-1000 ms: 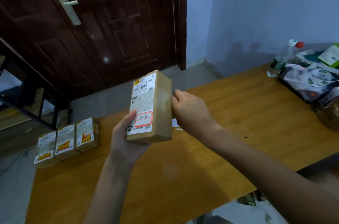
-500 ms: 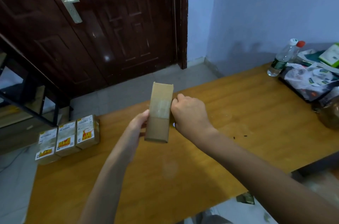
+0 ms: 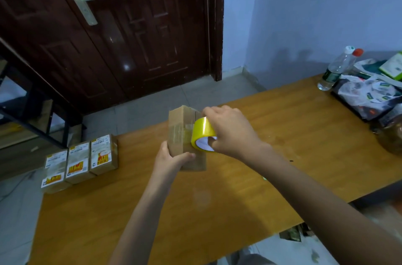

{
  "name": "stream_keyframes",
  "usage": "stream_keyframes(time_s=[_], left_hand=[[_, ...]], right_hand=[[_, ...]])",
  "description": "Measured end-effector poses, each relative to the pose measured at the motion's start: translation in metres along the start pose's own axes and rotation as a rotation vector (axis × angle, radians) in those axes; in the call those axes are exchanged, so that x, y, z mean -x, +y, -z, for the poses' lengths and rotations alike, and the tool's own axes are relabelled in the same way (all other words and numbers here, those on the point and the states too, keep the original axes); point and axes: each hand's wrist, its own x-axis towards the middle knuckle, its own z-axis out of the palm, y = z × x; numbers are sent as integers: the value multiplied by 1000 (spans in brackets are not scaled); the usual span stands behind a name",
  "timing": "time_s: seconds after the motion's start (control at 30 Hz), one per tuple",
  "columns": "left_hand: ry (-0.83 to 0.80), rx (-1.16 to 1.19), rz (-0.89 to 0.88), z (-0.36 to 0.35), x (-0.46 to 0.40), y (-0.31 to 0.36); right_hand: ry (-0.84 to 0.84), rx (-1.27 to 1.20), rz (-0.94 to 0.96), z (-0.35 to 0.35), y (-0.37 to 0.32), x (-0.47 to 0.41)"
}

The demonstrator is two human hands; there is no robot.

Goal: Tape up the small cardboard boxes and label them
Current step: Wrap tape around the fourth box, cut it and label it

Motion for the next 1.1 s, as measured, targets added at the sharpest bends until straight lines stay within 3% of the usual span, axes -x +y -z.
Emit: stream_keyframes(time_s=[0.13,0.2,0.27,0.43,0.5,0.73,0.9,1.1], left_hand=[[48,137,60,-5,-1,-9],[43,178,77,-9,0,-14],[18,191,103,-9,1,-19],[-3,221,118,11,-4,-30],[-24,230,107,20,-6,-30],[-6,291,133,28,-6,-35],[-9,354,157,43,-6,-37],[-71,418,180,50,-5,-33]], right_hand=[[107,-483,-137,-19,14,7],[163,-562,-187,-31,11,10],[181,-496,-170,-42,12,13],[50,77,15,-40,29,13],[-18,179,25,-39,31,17],[-112,270,11,-51,29,25],[-51,232,-80,-45,42,28],[16,182,-56,-41,49,31]])
